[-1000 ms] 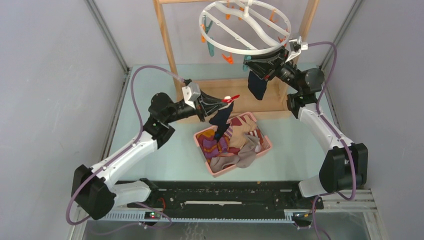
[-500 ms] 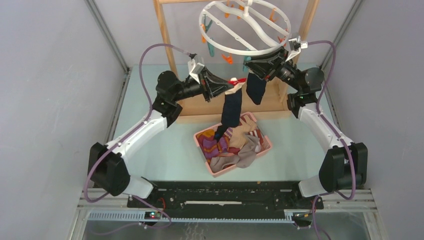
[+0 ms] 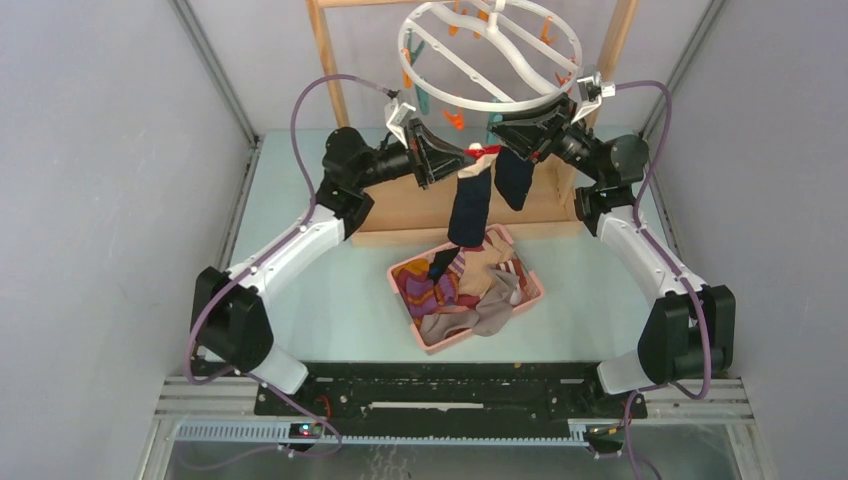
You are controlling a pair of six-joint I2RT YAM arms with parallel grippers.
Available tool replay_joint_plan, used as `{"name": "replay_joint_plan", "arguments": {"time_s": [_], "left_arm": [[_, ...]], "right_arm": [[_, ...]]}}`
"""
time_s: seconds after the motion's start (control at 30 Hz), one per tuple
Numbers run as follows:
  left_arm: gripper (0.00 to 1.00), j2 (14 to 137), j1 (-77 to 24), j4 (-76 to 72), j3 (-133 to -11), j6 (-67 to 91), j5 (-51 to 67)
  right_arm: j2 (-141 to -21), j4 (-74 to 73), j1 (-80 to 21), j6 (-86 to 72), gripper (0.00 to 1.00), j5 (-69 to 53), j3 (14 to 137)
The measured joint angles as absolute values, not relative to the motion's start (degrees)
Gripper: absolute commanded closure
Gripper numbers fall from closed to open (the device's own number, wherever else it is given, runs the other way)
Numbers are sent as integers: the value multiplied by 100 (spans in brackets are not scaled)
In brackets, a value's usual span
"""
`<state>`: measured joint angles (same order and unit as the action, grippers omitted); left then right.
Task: Clip the socks to the hanger
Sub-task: Open the clamp at the hanger, then clamp the sock onto the hanger.
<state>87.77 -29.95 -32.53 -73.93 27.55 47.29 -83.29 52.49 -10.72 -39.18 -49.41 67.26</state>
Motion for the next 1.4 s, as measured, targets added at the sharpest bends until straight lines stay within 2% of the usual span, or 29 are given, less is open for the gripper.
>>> {"name": "replay_joint_plan", "arguments": {"time_s": [0.93,1.4], "left_arm": [[100,9006,-2910,-3083,-7738,3072,4670],[100,9153,-2910,-3776,-7738,3929,4668]], "right_arm": [[-8370,5116,-1096,-3903,100,-5006,6810],[-8370,5078,-1138,-3865,100,-5006,6810]]}}
